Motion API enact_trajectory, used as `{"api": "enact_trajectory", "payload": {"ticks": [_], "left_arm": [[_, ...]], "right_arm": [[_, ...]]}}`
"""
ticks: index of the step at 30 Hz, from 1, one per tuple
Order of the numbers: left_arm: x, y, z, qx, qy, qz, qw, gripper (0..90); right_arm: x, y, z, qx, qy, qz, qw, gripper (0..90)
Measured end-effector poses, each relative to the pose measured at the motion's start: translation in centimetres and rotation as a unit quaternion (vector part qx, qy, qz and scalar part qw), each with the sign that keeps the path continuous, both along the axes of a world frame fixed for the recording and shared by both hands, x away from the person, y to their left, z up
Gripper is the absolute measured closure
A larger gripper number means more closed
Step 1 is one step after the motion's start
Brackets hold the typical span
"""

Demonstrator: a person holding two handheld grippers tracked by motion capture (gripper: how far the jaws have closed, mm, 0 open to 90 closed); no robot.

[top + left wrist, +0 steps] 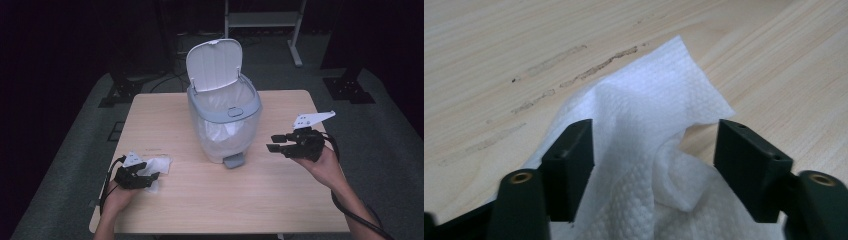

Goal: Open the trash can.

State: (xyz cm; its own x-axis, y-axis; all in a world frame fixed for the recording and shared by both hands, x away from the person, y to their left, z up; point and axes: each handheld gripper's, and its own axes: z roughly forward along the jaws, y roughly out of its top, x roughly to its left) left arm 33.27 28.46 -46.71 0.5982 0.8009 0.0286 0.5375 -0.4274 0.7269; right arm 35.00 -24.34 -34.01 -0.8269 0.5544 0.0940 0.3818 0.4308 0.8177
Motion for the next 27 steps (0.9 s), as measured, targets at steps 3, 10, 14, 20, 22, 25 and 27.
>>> {"api": "enact_trajectory", "payload": {"ticks": [3, 10, 14, 20, 22, 25, 27], "left_arm": [[0.0, 0.0, -0.1, -0.003, 0.004, 0.001, 1.0000, 32.5], [0.1, -0.1, -0.5, -0.002, 0.013, -0.005, 0.9999, 42.6], [0.1, -0.2, -0.5, -0.001, 0.014, -0.003, 0.9999, 48.3], [0.0, -0.3, -0.4, -0.001, 0.010, -0.006, 0.9999, 58.4], [0.0, -0.4, -0.5, -0.001, 0.009, -0.007, 0.9999, 61.4], [-0.1, -0.5, -0.5, -0.007, 0.006, -0.009, 0.9999, 68.2], [0.0, -0.4, -0.6, -0.008, 0.005, -0.010, 0.9999, 71.9]], "right_arm": [[-0.1, -0.4, -0.6, 0.001, 0.004, -0.004, 1.0000, 56.0], [-0.5, -1.8, -2.9, 0.008, 0.023, -0.016, 0.9996, 54.4], [-0.6, -2.4, -3.8, 0.010, 0.030, -0.021, 0.9993, 53.9], [-1.0, -3.8, -5.5, 0.015, 0.037, -0.033, 0.9987, 52.4], [-1.1, -4.0, -5.8, 0.016, 0.038, -0.036, 0.9985, 52.2], [-1.3, -4.6, -6.9, 0.017, 0.044, -0.042, 0.9980, 50.6], [-1.3, -4.8, -7.3, 0.017, 0.049, -0.043, 0.9977, 49.4]]}}
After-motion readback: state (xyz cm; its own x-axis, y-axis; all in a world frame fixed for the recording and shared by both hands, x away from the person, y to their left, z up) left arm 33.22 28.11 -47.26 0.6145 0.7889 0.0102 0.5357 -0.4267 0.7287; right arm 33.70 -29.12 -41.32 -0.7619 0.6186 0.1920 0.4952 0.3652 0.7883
